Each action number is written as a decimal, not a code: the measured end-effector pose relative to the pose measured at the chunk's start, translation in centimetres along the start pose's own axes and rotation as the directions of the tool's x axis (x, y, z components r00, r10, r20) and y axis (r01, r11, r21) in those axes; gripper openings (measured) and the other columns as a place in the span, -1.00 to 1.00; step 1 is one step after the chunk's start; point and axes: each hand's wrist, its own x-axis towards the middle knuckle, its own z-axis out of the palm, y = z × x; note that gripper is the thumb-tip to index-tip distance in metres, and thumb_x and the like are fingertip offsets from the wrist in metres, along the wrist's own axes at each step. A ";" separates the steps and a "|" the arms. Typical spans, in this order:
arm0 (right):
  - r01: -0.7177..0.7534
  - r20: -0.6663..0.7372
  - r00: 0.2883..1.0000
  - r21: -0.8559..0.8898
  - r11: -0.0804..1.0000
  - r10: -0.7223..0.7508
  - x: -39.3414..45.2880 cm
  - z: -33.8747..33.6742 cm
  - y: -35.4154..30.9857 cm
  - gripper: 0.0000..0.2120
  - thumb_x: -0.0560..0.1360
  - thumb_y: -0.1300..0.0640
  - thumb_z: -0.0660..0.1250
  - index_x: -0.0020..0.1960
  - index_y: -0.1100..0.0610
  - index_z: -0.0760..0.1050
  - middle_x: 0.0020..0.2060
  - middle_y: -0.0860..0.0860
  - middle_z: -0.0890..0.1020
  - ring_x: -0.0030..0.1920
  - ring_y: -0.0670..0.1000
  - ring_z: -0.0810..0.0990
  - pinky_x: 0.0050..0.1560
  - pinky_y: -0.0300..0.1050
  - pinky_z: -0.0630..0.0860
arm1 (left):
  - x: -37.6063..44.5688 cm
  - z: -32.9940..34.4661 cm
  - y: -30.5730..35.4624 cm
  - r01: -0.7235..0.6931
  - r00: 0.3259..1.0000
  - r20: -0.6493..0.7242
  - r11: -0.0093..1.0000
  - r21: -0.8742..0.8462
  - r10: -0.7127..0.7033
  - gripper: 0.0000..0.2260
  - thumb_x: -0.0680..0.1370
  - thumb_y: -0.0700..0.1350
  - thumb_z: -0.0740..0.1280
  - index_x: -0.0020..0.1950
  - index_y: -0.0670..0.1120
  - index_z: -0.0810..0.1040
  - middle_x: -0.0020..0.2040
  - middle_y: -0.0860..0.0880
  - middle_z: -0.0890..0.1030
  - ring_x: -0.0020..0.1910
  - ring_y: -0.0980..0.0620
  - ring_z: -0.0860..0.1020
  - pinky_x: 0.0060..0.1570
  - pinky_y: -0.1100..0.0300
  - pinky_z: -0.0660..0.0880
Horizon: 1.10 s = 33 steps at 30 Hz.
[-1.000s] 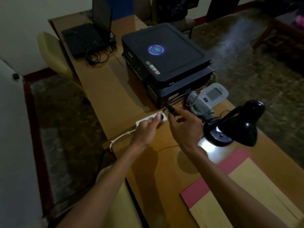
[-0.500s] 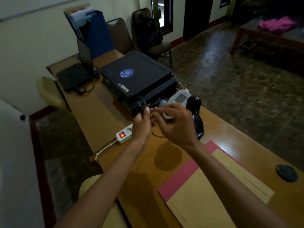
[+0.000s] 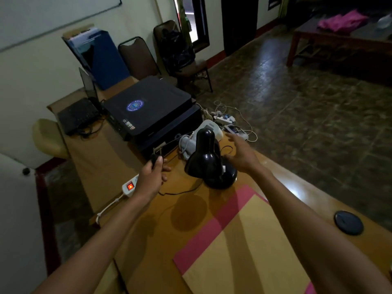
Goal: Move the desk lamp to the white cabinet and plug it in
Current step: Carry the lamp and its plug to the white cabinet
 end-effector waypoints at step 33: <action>0.184 -0.097 0.982 0.337 0.924 -0.160 3.7 10.4 1.6 -0.81 0.67 -0.06 0.11 0.22 -0.05 0.37 -0.21 -0.06 0.53 -0.29 -0.07 0.49 -0.33 -0.18 0.40 | -0.1 -1.2 -1.5 -0.143 0.969 -0.184 0.983 0.115 0.163 -0.71 0.67 0.16 0.10 -0.01 0.09 0.56 -0.22 0.11 0.57 -0.39 0.27 0.47 -0.40 0.41 0.39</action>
